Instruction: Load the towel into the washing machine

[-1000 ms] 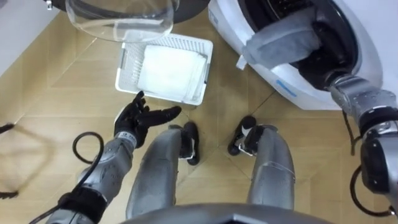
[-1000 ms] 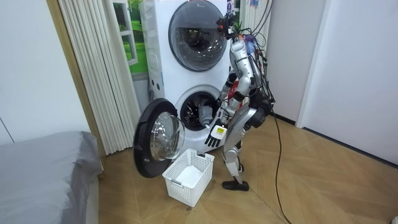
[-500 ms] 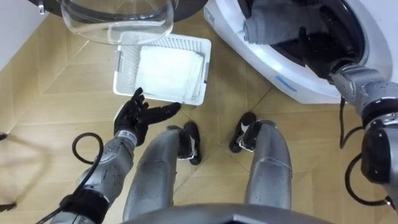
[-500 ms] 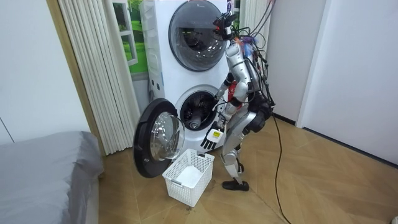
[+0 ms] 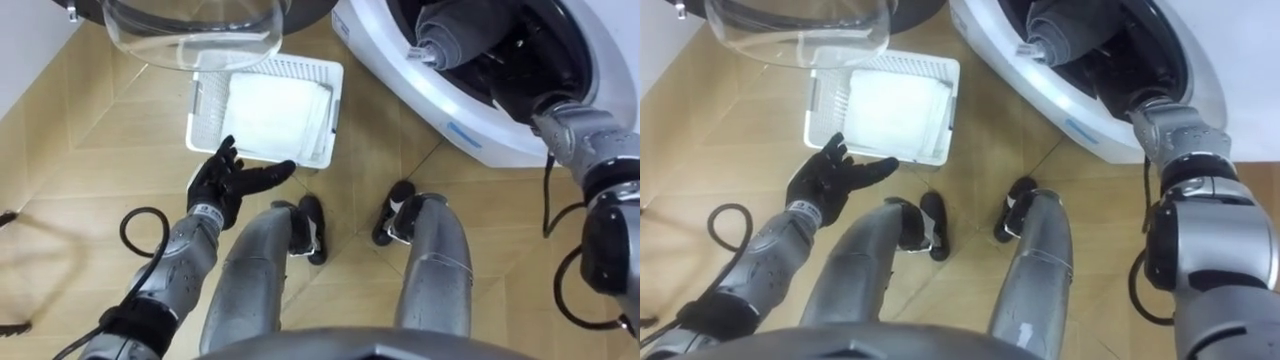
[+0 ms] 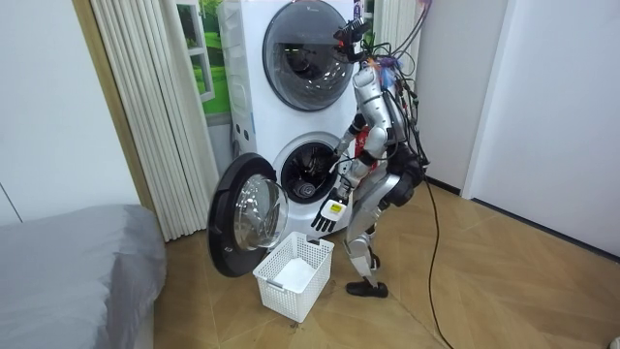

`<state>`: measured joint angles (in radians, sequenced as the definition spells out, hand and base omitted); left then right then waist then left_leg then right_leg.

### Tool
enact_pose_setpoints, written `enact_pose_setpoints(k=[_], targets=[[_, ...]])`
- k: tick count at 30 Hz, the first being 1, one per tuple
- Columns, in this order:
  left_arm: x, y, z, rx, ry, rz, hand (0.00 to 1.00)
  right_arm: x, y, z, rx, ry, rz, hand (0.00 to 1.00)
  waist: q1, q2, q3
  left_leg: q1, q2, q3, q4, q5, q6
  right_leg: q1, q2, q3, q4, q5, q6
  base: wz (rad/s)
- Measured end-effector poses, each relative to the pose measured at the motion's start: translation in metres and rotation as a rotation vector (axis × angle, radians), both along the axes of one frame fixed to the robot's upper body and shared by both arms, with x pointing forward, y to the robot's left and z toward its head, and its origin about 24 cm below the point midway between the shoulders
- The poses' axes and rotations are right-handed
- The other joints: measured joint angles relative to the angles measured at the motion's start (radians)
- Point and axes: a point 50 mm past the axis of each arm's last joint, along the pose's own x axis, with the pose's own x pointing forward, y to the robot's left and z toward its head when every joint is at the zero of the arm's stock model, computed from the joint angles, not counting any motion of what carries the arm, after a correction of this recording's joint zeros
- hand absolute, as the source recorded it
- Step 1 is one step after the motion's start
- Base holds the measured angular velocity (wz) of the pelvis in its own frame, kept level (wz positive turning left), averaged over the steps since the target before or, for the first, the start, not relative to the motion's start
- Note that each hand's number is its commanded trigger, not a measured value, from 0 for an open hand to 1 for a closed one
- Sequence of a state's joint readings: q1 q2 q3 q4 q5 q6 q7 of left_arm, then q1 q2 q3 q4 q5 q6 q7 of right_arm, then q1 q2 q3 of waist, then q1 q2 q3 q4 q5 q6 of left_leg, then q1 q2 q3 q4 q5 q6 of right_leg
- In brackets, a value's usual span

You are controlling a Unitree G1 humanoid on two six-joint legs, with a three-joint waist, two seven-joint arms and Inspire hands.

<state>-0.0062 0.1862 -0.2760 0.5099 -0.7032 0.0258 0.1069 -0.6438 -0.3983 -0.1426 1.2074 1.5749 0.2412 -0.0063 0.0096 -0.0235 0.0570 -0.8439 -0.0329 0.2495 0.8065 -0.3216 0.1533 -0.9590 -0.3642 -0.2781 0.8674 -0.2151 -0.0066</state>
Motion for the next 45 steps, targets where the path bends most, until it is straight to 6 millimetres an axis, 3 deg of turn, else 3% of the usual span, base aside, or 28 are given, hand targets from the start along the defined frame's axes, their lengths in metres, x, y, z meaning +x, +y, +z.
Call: enact_pose_setpoints(k=[5,9,11,17,23,25,26,28,31,33,37,45], targets=[[0.002,-0.006,0.001,0.001,-0.004,0.000,0.00,0.000,-0.001,0.000,0.002,0.005,-0.010,0.00,0.011,0.005,-0.0002,0.014,0.000,0.006,-0.012,0.000,0.000,0.009,0.003,0.002,-0.009,0.004,0.000,-0.03],[0.000,-0.006,-0.005,0.044,0.015,-0.038,0.00,-0.005,-0.004,-0.006,-0.039,0.045,-0.026,0.00,0.023,0.038,-0.0004,0.067,0.003,0.005,-0.060,0.007,-0.001,0.064,0.025,0.000,-0.066,0.027,0.003,-0.09],[-0.002,-0.003,-0.008,0.092,0.023,-0.063,0.00,-0.008,-0.005,-0.009,-0.061,0.063,-0.020,0.00,0.026,0.043,-0.0015,0.090,0.001,0.007,-0.086,0.011,-0.002,0.084,0.031,0.001,-0.089,0.033,0.006,-0.08],[-0.013,0.012,-0.024,0.227,0.092,-0.147,0.00,-0.034,-0.012,-0.036,-0.204,0.175,0.045,0.00,0.045,0.052,-0.0009,0.185,0.009,0.003,-0.164,0.013,-0.008,0.185,0.067,-0.013,-0.173,0.046,0.019,-0.04],[-0.036,0.045,-0.041,0.404,0.199,-0.192,0.00,-0.092,-0.024,-0.081,-0.637,0.439,0.347,0.00,0.077,0.058,-0.0032,0.308,0.024,-0.009,-0.255,0.016,-0.020,0.326,0.111,-0.033,-0.281,0.063,0.037,-0.05],[-0.053,0.060,-0.050,0.453,0.280,-0.192,0.00,-0.120,-0.027,-0.097,-0.822,0.548,0.517,0.00,0.077,0.063,-0.0082,0.355,0.033,-0.008,-0.289,0.015,-0.026,0.378,0.136,-0.033,-0.333,0.075,0.043,-0.16],[-0.057,0.063,-0.052,0.466,0.297,-0.197,0.00,-0.123,-0.026,-0.099,-0.860,0.567,0.560,0.00,0.077,0.064,-0.0087,0.366,0.038,-0.007,-0.295,0.015,-0.028,0.393,0.145,-0.034,-0.349,0.081,0.043,-0.21],[-0.073,0.073,-0.057,0.496,0.358,-0.206,0.00,-0.155,-0.026,-0.116,-0.944,0.675,0.718,0.00,0.076,0.059,-0.0200,0.424,0.045,0.001,-0.340,0.017,-0.037,0.444,0.166,-0.026,-0.394,0.090,0.048,-0.19],[-0.092,0.078,-0.064,0.513,0.420,-0.217,0.00,-0.189,-0.020,-0.132,-0.967,0.756,0.827,0.00,0.075,0.060,-0.0335,0.499,0.054,0.013,-0.382,0.021,-0.047,0.517,0.192,-0.023,-0.454,0.102,0.049,-0.23],[-0.110,0.083,-0.068,0.523,0.462,-0.215,0.00,-0.218,-0.007,-0.146,-0.940,0.798,0.911,0.00,0.071,0.057,-0.0495,0.565,0.062,0.020,-0.433,0.030,-0.063,0.587,0.221,-0.022,-0.525,0.119,0.048,-0.20],[-0.141,0.088,-0.075,0.527,0.557,-0.196,0.00,-0.252,0.012,-0.160,-0.883,0.820,0.985,0.00,0.047,0.055,-0.0545,0.705,0.072,0.038,-0.529,0.044,-0.085,0.713,0.257,-0.011,-0.606,0.131,0.046,-0.16],[-0.168,0.075,-0.082,0.473,0.606,-0.118,0.00,-0.266,0.025,-0.165,-0.841,0.795,1.000,0.00,0.020,0.055,-0.0552,0.861,0.081,0.050,-0.632,0.059,-0.111,0.845,0.296,0.003,-0.668,0.132,0.044,-0.08]])
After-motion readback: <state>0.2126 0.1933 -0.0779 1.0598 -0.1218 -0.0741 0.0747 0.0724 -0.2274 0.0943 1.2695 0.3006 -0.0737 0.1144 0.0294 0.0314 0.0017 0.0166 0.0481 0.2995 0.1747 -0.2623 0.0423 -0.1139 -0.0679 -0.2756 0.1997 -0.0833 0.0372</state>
